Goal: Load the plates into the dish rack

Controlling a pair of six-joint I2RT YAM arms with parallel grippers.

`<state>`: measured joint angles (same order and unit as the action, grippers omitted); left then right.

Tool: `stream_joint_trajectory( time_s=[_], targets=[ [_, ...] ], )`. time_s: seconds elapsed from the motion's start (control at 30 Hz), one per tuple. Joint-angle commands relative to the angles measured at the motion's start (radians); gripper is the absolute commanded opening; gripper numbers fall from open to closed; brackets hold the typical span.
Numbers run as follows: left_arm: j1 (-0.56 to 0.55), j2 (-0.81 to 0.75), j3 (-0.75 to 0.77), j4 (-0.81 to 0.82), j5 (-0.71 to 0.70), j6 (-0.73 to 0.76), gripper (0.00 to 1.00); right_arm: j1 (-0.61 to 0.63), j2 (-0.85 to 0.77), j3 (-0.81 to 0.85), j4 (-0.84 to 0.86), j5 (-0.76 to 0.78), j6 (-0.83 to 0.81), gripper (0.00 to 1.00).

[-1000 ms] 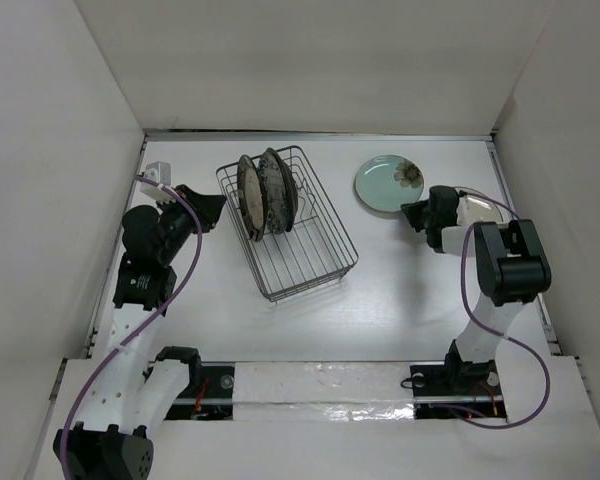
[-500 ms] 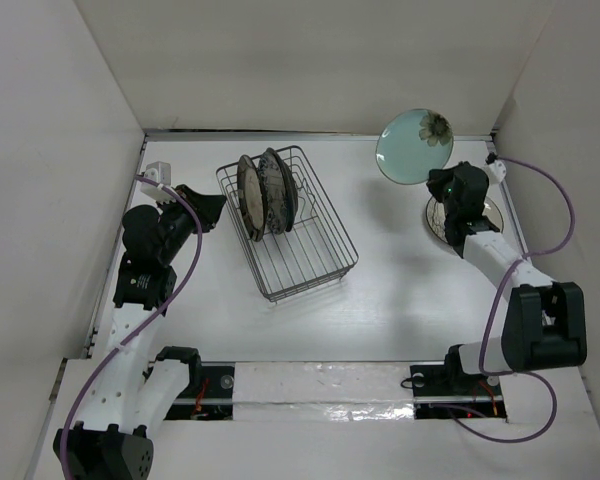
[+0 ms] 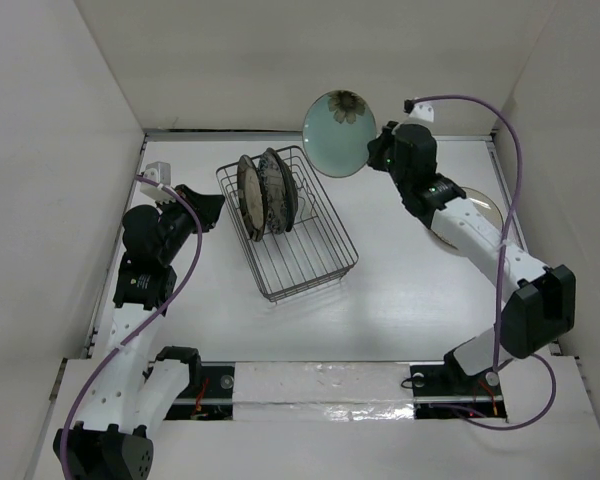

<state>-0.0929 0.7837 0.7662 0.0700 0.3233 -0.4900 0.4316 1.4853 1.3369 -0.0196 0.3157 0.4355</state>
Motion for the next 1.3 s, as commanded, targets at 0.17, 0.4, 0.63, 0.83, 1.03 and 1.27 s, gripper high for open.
stream_joint_trajectory(
  time_s=[0.17,0.4,0.63,0.83,1.03,1.27],
  targets=[
    [-0.005,-0.012,0.013,0.039,0.007,0.013,0.1,0.117,0.088,0.203,-0.022,0.134,-0.113,0.0],
    [-0.005,-0.015,0.012,0.042,0.014,0.011,0.1,0.209,0.174,0.298,-0.104,0.23,-0.179,0.0],
    [-0.005,-0.015,0.007,0.045,0.022,0.008,0.1,0.275,0.237,0.36,-0.154,0.292,-0.213,0.0],
    [-0.005,-0.012,0.005,0.048,0.025,0.005,0.1,0.323,0.302,0.442,-0.23,0.378,-0.264,0.0],
    [-0.005,-0.008,0.007,0.051,0.026,0.005,0.1,0.406,0.392,0.522,-0.258,0.559,-0.363,0.0],
    [-0.005,-0.008,0.005,0.053,0.032,0.002,0.1,0.464,0.483,0.605,-0.278,0.649,-0.42,0.0]
  ],
)
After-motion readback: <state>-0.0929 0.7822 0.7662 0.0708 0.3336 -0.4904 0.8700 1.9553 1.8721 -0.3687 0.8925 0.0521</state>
